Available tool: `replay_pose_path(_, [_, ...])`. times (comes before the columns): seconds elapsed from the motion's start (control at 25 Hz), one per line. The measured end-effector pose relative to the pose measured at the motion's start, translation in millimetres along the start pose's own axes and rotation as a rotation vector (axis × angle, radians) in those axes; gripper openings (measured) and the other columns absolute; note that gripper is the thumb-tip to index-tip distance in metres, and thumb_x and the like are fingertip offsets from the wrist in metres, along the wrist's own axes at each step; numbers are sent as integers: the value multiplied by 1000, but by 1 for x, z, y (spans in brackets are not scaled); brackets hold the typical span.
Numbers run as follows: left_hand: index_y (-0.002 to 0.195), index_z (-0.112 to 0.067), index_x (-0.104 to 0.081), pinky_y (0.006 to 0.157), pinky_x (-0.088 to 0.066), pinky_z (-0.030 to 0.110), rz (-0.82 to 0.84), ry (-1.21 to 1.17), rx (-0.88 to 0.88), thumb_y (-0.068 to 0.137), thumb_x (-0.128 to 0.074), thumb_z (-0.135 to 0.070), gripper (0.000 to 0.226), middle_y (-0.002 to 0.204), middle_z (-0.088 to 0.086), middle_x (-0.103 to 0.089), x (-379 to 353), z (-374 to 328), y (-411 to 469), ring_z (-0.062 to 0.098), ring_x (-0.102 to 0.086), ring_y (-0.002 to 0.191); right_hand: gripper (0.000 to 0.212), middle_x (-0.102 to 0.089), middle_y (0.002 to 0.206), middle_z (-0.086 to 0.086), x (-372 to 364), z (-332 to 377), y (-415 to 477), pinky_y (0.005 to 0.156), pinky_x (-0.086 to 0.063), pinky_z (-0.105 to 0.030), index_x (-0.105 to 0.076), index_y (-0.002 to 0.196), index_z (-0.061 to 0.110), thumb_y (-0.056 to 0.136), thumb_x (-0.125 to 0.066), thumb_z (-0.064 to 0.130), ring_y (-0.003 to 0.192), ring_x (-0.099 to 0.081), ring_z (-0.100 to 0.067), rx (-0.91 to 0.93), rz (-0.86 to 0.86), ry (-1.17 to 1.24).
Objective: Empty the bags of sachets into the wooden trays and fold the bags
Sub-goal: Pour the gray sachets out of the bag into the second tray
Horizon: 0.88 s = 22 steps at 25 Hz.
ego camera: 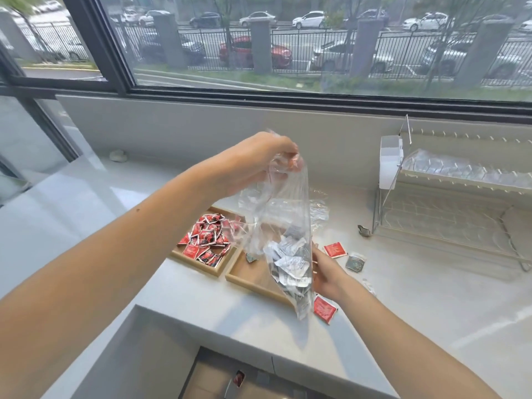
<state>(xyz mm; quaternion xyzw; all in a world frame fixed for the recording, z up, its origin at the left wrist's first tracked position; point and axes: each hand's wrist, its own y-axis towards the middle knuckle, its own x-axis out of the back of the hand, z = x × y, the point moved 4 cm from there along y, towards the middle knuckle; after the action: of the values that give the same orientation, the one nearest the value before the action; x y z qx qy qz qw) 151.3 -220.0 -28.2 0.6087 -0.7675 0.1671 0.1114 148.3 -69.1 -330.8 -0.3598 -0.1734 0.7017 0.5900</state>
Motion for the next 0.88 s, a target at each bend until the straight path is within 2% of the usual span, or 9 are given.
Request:
replay_pose_path(0.08, [116,18,-57,97,-50,37,5,-74,-1,98,-43,-19,44,109,15,-66,-7,-1,3,18,-67,100,88,-63,131,-17,12,-15,23,106,-44,-55,-61,130,8,56,-92,45,120,-61,-36,-58,86,129])
replay_pose_path(0.12, [114,17,-59,101,-49,38,1,-120,-1,100,-40,-16,41,110,16,-65,-9,-1,4,21,-66,104,87,-62,132,-19,14,-18,21,105,-44,-55,-61,131,7,56,-92,39,121,-60,-38,-91,110,165])
replay_pose_path(0.24, [113,11,-61,106,-47,42,-19,-249,16,101,-38,-14,36,112,14,-63,-15,-2,11,20,-67,106,47,-63,130,-20,15,-16,-5,102,-46,-50,-62,129,4,90,-62,31,120,-59,-37,-191,166,233])
replay_pose_path(0.36, [109,9,-66,103,-49,41,-27,-331,17,101,-38,-12,36,114,13,-65,-26,-1,17,20,-68,105,37,-68,121,-20,26,-11,-8,75,-59,-42,-64,124,4,101,-48,27,100,-70,-34,-184,213,272])
replay_pose_path(0.44, [87,-4,-74,97,-53,41,-49,-417,34,101,-39,-12,38,109,11,-67,-31,2,19,21,-70,102,30,-69,114,-25,38,-2,-8,65,-61,-42,-66,118,-1,98,-52,16,87,-73,-36,-130,154,259])
replay_pose_path(0.56, [98,3,-65,88,-58,38,-142,-464,68,100,-41,-12,28,101,8,-70,-30,18,21,26,-72,100,27,-69,110,-29,73,7,4,86,-56,-55,-64,116,-6,91,-58,2,97,-68,-42,6,-53,145])
replay_pose_path(0.64, [89,0,-65,84,-59,36,-215,-466,120,100,-43,-14,29,101,10,-71,-28,38,24,29,-72,99,19,-71,101,-25,97,16,9,90,-54,-55,-66,108,-2,94,-58,7,88,-66,-37,74,-180,56])
replay_pose_path(0.76, [80,-4,-58,80,-58,33,-286,-600,192,101,-47,-15,26,93,11,-73,-26,70,26,28,-74,91,20,-59,73,-9,123,31,8,61,-44,-33,-64,87,8,100,-55,20,62,-51,-21,180,-321,39])
replay_pose_path(0.88, [77,-8,-55,73,-59,28,-394,-726,312,101,-47,-15,26,76,8,-74,-22,102,24,23,-76,79,25,-51,68,-2,139,51,1,55,-33,-28,-61,79,13,100,-54,24,62,-43,-17,360,-421,-58])
